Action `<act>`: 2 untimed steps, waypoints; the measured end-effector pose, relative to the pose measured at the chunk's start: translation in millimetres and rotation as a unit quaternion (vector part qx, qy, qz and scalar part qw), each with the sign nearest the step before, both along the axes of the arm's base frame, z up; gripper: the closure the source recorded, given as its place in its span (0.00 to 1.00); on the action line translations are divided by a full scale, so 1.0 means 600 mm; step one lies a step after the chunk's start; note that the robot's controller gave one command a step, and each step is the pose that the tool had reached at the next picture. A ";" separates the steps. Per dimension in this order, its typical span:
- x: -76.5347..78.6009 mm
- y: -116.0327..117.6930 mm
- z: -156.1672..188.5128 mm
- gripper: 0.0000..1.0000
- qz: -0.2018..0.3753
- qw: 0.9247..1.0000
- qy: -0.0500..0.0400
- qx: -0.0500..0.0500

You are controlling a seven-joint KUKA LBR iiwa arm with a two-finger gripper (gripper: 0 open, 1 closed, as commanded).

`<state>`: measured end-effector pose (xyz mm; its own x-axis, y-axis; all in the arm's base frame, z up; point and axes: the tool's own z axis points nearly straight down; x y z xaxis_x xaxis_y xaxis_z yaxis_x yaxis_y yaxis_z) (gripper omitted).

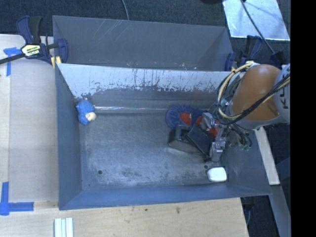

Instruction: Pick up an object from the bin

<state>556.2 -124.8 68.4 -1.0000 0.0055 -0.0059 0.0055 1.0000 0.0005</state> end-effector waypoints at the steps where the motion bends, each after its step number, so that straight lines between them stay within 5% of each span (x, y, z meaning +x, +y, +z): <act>1: -0.026 0.016 0.057 0.00 0.013 1.000 0.001 -0.001; 2: -0.008 0.005 0.071 0.00 0.164 0.987 0.000 -0.002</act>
Offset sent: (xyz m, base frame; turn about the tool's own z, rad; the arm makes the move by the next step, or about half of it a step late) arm -0.0166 0.0107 0.0316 -0.0289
